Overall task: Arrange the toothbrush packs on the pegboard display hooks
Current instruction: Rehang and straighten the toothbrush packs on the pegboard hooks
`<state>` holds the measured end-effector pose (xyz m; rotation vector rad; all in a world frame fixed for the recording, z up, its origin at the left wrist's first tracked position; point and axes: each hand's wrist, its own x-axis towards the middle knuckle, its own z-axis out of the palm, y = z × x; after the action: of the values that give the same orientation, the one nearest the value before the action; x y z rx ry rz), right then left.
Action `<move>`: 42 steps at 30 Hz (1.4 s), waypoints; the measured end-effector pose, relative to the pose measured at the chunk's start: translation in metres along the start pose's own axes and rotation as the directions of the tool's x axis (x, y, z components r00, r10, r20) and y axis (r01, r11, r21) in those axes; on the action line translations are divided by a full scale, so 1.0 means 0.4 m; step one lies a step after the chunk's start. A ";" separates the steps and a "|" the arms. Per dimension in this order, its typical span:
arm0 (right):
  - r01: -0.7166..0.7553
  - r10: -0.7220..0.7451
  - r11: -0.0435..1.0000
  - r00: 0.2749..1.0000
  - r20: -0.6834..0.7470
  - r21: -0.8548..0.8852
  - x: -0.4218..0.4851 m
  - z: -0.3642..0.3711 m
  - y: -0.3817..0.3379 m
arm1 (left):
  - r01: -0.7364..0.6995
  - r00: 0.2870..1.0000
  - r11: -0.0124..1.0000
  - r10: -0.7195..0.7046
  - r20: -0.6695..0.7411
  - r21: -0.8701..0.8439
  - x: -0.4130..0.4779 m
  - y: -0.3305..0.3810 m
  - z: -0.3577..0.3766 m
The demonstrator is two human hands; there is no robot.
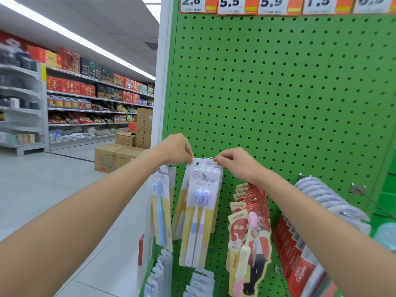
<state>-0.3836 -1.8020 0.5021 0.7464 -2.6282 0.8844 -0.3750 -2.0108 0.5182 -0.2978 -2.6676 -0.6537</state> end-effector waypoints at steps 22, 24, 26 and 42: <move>0.143 -0.163 0.987 0.884 -0.438 -0.079 -0.188 0.088 -0.175 | 0.197 0.947 0.974 -0.218 -0.237 -0.108 -0.290 0.046 -0.038; 0.158 -0.149 0.987 0.888 -0.436 -0.015 -0.226 0.121 -0.192 | 0.190 0.945 0.970 -0.223 -0.241 -0.155 -0.331 0.042 -0.032; 0.158 -0.120 0.986 0.896 -0.428 0.055 -0.260 0.158 -0.202 | 0.169 0.947 0.953 -0.228 -0.227 -0.252 -0.373 0.042 -0.020; 0.001 0.251 0.747 0.925 -0.285 0.664 -0.481 0.445 -0.066 | -0.009 0.944 0.685 -0.234 -0.232 -0.729 -0.581 -0.061 0.293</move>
<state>-0.2246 -1.8569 0.2992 0.4701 -2.0332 1.8454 -0.2074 -2.0020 0.3180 -0.2019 -2.0145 -1.6515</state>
